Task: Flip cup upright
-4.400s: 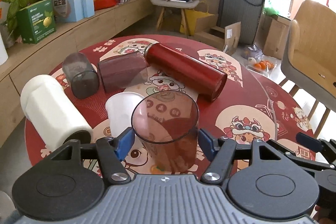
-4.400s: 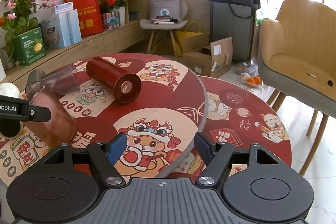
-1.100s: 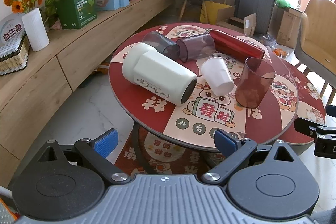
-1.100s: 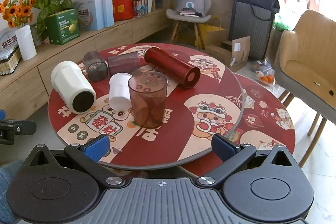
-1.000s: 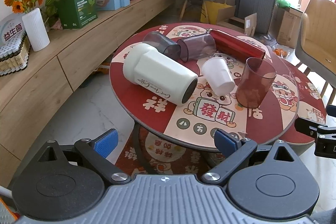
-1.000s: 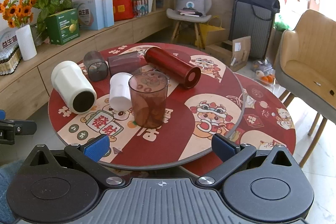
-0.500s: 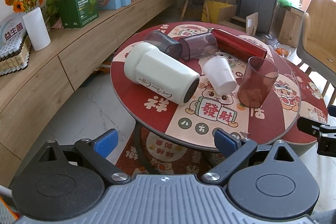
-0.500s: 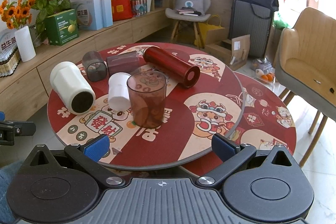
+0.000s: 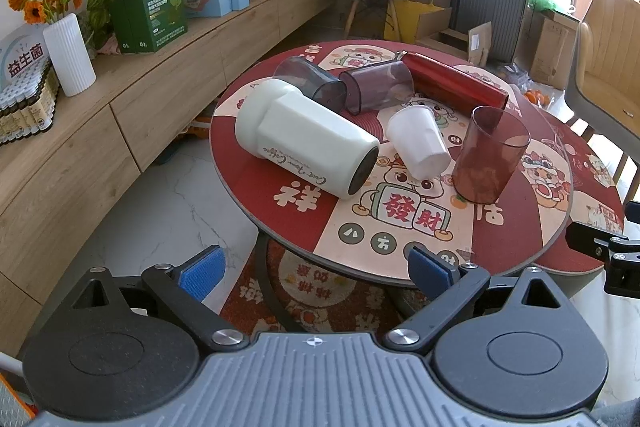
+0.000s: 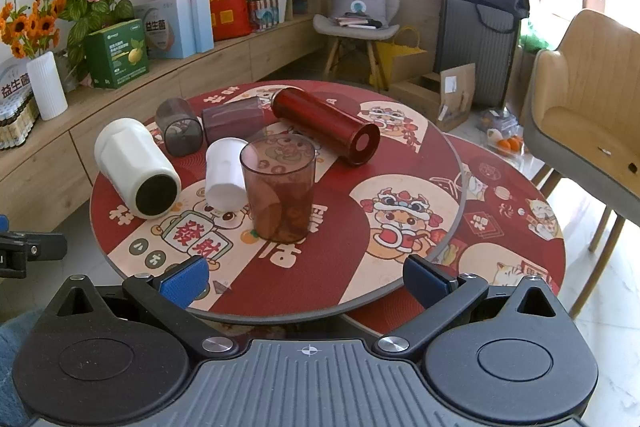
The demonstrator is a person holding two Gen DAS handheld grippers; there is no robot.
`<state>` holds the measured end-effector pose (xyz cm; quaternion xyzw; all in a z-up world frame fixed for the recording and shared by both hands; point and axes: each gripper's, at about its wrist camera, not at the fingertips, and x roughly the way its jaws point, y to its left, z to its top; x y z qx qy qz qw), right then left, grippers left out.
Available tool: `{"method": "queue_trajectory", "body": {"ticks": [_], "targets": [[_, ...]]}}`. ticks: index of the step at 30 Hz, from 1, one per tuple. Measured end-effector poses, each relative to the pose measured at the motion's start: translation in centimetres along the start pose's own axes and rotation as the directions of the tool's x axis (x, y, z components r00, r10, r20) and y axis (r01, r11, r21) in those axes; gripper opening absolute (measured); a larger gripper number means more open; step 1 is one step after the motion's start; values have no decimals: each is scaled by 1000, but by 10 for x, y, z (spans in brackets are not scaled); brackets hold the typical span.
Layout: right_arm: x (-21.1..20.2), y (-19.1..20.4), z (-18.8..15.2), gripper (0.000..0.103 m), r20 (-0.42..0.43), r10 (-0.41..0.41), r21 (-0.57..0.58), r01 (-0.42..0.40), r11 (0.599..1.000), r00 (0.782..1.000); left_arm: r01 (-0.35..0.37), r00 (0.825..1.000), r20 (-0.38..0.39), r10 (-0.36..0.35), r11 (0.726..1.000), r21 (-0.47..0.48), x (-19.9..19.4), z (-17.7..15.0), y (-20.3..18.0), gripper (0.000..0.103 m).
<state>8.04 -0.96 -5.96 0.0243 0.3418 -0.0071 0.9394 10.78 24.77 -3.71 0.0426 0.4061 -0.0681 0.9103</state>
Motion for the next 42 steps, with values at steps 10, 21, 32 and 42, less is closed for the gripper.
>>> {"method": "queue_trajectory", "body": {"ticks": [10,21,32,42], "targets": [[3,-4,-2,103,-6,2,15,-2,1000,1000,-2,1000,-8,2,1000,8,3,0,-2,99],[4,-6,-2,103,-7,1,19,-1,1000,1000,-1,1000,-10,2,1000,15,3,0,-5,99],[5,-7,-2,103,-7,1,19,-1,1000,1000,0,1000,-9,0,1000,12,3,0,-4,99],[5,-7,-2,103,-7,2,19,-2,1000,1000,-2,1000,-7,2,1000,13,3,1,-4,99]]}}
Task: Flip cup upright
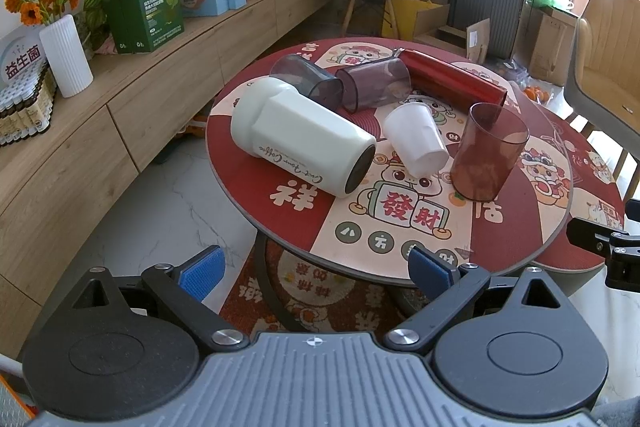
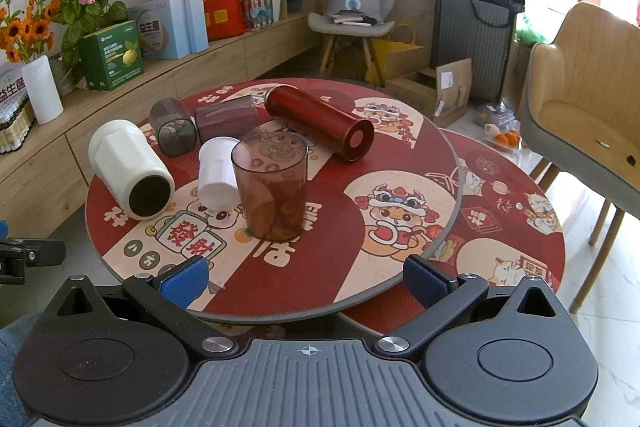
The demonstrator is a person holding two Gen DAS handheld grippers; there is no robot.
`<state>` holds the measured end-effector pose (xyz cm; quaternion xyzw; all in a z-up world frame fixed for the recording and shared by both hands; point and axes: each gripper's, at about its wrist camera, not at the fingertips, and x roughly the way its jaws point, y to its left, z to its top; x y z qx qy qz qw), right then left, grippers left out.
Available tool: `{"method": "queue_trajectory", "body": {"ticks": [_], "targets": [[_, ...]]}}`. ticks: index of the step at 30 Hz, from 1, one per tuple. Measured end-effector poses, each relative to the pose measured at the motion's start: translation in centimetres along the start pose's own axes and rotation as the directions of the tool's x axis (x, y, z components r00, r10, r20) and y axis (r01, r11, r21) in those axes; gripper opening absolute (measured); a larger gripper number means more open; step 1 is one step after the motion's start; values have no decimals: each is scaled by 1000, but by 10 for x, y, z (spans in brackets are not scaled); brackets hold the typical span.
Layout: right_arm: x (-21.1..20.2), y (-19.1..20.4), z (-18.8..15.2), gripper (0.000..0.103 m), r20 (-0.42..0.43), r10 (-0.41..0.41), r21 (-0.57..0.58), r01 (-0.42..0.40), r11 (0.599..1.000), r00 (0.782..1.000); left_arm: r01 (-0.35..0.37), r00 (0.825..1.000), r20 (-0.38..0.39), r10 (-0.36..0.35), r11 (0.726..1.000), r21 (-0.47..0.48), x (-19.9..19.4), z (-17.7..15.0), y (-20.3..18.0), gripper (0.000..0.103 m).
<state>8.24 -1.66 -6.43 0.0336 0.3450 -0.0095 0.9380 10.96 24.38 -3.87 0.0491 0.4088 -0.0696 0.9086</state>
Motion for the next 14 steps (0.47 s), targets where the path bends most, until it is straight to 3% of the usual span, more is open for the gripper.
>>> {"method": "queue_trajectory", "body": {"ticks": [14], "targets": [[0,0,0,103,1,0,0,0,1000,1000,-3,1000,5,3,1000,-3,-1,0,0,99]]}}
